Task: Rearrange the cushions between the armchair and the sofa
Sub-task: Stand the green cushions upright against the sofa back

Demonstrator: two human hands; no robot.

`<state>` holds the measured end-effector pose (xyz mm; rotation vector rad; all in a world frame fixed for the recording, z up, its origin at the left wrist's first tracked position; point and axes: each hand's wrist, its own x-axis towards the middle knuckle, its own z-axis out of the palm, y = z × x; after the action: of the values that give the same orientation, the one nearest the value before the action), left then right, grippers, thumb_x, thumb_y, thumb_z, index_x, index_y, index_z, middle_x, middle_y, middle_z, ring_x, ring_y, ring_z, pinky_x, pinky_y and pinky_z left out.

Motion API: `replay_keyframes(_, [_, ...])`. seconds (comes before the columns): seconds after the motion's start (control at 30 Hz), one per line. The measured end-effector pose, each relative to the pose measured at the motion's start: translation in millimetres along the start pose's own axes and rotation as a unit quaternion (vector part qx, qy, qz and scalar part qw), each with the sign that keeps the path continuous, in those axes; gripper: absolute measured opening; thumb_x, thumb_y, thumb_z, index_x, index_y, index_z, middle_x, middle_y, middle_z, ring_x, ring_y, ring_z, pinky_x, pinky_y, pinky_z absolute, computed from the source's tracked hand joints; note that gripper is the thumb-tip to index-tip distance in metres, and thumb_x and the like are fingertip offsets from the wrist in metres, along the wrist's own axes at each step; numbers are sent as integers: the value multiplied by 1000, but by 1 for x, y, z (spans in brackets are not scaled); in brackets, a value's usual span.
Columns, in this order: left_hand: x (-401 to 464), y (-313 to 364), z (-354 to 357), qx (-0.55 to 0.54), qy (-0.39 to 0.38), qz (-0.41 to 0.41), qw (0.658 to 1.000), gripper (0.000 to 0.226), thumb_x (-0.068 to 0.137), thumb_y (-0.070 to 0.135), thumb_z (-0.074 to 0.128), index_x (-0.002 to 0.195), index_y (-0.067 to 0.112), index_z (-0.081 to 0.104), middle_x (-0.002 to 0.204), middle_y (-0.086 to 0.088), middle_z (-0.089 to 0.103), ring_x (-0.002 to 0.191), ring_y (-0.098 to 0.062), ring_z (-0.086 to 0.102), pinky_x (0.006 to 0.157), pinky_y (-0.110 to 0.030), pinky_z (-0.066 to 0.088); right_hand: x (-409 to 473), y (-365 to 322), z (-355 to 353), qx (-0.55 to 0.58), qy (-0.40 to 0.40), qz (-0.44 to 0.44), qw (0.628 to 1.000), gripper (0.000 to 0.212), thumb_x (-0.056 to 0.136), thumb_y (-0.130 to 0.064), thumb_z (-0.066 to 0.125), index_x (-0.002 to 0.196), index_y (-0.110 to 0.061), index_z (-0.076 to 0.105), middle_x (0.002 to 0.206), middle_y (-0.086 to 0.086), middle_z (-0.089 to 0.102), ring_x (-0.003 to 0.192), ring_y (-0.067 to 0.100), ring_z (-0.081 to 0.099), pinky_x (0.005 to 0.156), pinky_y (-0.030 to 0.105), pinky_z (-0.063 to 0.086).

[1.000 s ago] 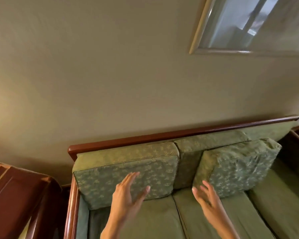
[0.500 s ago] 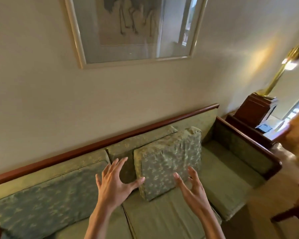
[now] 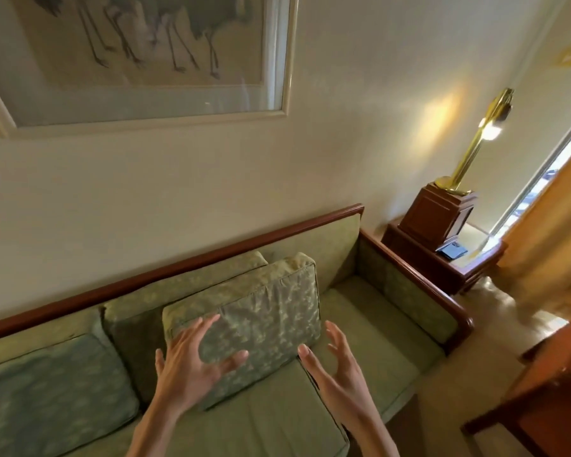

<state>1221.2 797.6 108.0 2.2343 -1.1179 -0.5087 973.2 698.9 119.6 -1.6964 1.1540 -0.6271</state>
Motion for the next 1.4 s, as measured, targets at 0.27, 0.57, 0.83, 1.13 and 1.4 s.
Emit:
replay_keyframes(0.27, [76,-29,52,10,20,-74,997,95,63,93,53,146,51,36,162,5,28,148,-26,25,116,-66,4,111,22,-14,-116,-120,-25,986,98,79,-80,55,156,-38,13,161,-20,18,147,4,17,117,34,23])
replay_keyframes(0.57, [231,-84,81,102,-44,-151,982,118,71,64,77,159,30,8,168,-9,1,154,-28,-1,124,-51,3,286,43,23,-306,-263,-35,914,122,57,-95,46,156,-32,15,160,-5,30,142,15,36,111,43,41])
replay_keyframes(0.83, [199,-81,130,239,-63,-228,942,132,71,61,77,157,25,-16,161,-17,7,147,-36,13,119,-51,16,356,47,59,-419,-327,-95,841,99,80,-51,75,155,-21,17,159,0,28,145,21,28,117,42,28])
replay_keyframes(1.13, [170,-67,150,303,-104,-234,918,112,76,43,79,157,17,6,162,-17,6,150,-40,2,119,-59,-8,380,97,82,-624,-396,-194,645,130,76,-35,81,154,-13,-21,164,17,-12,150,35,-16,122,50,-4])
replay_keyframes(1.4, [144,-51,175,258,-43,-220,940,116,41,68,77,144,23,48,127,-1,59,121,-29,49,107,-58,29,393,138,45,-539,-429,-268,674,106,67,-45,76,153,-17,20,150,4,36,140,26,28,118,51,15])
